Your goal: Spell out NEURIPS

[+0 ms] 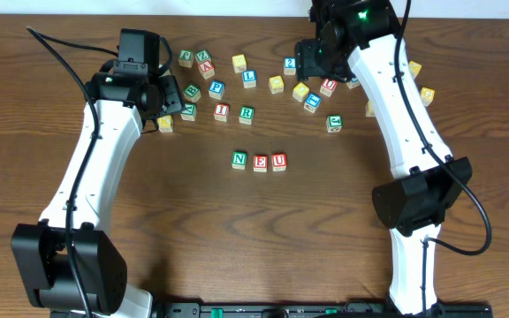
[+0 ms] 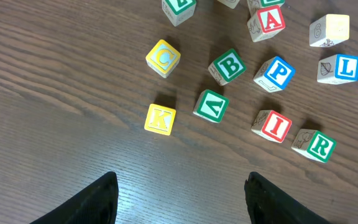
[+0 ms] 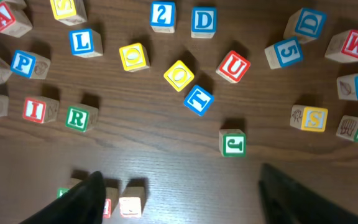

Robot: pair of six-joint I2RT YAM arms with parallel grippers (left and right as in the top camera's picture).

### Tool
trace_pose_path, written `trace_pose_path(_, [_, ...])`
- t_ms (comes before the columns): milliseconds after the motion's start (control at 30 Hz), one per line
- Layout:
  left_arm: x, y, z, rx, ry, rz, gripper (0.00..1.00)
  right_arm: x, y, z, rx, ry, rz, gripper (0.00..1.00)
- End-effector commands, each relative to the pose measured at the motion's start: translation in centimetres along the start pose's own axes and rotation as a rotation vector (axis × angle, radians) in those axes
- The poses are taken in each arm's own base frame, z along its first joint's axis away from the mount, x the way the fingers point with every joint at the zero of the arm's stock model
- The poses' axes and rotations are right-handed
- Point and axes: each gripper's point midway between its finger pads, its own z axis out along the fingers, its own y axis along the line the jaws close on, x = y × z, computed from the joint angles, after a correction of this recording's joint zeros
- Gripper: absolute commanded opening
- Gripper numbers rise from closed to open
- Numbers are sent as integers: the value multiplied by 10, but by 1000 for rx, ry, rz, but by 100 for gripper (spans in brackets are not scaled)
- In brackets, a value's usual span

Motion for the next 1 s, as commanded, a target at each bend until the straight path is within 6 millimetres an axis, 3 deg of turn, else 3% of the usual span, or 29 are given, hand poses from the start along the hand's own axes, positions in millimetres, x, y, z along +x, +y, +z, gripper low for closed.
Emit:
trace_pose_path(0, [-4, 2, 0, -11, -10, -7, 64, -1, -3, 0, 16, -6, -5, 82])
trace_pose_path(133, [-5, 2, 0, -9, -13, -8, 64, -1, -4, 2, 18, -2, -5, 99])
trace_pose_path(967, [-8, 1, 0, -4, -26, -9, 64, -13, -8, 2, 24, -48, 0, 96])
